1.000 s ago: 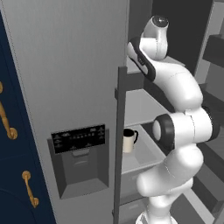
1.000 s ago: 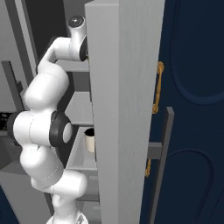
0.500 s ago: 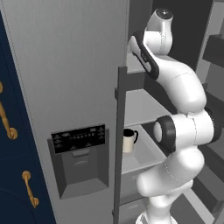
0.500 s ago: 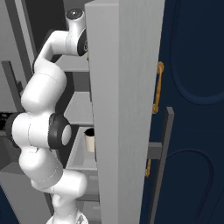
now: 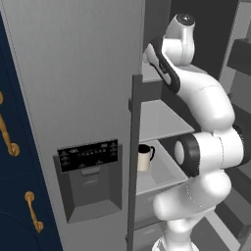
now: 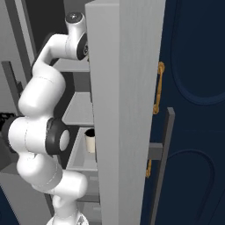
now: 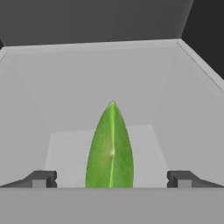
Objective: Grab a lemon wedge from the fridge and one ice cube from the ice bowl, and put them in the glass of lemonade.
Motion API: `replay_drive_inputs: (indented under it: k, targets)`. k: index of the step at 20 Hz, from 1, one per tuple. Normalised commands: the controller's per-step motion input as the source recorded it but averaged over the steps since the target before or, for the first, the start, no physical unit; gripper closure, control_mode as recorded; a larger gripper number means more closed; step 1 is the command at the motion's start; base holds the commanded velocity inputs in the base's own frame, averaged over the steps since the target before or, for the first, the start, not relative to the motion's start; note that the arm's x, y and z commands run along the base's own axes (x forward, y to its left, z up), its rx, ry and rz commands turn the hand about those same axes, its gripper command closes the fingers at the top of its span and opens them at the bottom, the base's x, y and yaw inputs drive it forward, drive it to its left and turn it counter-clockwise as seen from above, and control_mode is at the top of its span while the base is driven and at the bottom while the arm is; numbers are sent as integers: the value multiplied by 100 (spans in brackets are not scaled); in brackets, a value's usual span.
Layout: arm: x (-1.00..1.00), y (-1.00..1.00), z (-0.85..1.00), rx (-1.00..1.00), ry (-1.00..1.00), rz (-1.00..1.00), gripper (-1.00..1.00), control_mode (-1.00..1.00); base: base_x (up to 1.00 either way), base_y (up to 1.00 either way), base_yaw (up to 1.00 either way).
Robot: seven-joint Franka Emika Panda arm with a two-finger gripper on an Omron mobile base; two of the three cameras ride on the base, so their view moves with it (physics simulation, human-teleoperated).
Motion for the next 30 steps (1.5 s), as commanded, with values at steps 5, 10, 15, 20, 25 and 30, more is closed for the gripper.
replay_drive_inputs:
  k: [5,10,15,20,25,30]
  targets:
    - [5,0,-11,0,0,0,-100,-100,0,0,0]
    - [16,0,-10,0,0,0,-100,-100,0,0,0]
    - [0,0,-9,0,1,0,-100,-100,0,0,0]
    - [26,0,0,0,0,-3,-100,-100,0,0,0]
    - [24,0,0,0,0,-6,-100,-100,0,0,0]
    - [0,0,-5,0,0,0,100,-100,0,0,0]
